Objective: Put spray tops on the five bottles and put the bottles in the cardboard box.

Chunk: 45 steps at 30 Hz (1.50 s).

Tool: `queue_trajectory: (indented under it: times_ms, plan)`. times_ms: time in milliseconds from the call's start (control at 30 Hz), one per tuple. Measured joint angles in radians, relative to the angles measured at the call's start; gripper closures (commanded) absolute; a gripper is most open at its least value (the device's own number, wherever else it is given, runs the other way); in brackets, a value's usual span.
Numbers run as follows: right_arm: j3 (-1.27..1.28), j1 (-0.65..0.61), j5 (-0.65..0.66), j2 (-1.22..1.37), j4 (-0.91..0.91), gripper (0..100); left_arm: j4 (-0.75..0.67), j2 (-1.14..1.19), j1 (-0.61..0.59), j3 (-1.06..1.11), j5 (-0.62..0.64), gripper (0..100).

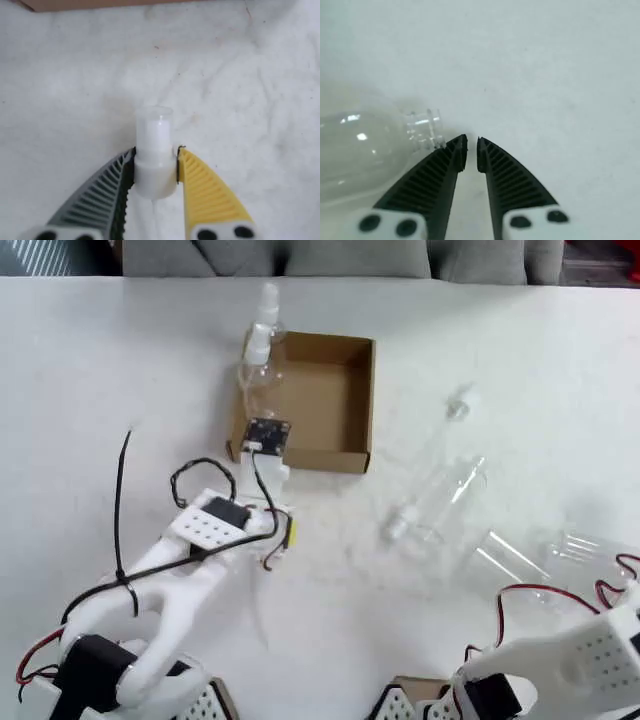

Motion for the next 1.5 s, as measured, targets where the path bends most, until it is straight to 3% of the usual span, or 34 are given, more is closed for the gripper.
queue_trajectory:
  times_ms: [367, 1000, 1267, 1500]
  plan:
    - [-0.319, -0.121, -0.192, 0.198, 0.000, 98.2, 0.000, 0.000, 0.000, 0.000, 0.000, 98]
    - [-0.445, -0.437, -0.354, 0.238, 0.097, 98.2, 0.000, 0.000, 0.000, 0.000, 0.000, 98]
    - [-0.608, -0.529, -0.399, 0.239, 0.321, 98.1, 0.000, 0.000, 0.000, 0.000, 0.000, 98]
    - [-0.948, -0.566, -0.410, 0.239, 0.779, 97.9, 0.000, 0.000, 0.000, 0.000, 0.000, 98]
